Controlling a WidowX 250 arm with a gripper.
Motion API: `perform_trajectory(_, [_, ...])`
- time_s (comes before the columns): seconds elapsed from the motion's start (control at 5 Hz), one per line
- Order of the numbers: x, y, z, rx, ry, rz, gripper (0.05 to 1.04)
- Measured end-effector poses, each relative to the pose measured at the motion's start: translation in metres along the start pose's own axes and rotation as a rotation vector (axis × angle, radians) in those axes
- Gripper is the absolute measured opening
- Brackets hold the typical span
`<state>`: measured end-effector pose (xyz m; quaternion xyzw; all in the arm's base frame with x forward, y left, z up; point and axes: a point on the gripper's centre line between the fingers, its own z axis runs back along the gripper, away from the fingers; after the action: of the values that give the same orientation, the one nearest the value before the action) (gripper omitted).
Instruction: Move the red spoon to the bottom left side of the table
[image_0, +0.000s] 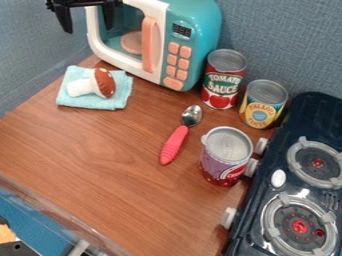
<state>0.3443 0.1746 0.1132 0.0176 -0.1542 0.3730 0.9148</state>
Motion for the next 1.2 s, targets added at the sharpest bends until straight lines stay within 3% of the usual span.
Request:
perform_trajectory(0.2, [-0.006, 0.001, -0.012, 0.006, 0.037, 0.0, 1.0])
perform_trajectory(0.4, [-0.015, -0.001, -0.017, -0.02, 0.037, -0.075, 1.0])
perform_trajectory(0.8, [-0.035, -0.006, 0.014, -0.093, -0.023, -0.241, 1.0])
perform_trajectory(1.0, [-0.06, -0.039, 0.018, -0.126, -0.01, -0.376, 1.0])
perform_trajectory(1.2, [-0.084, -0.075, 0.008, -0.147, 0.042, -0.521, 1.0])
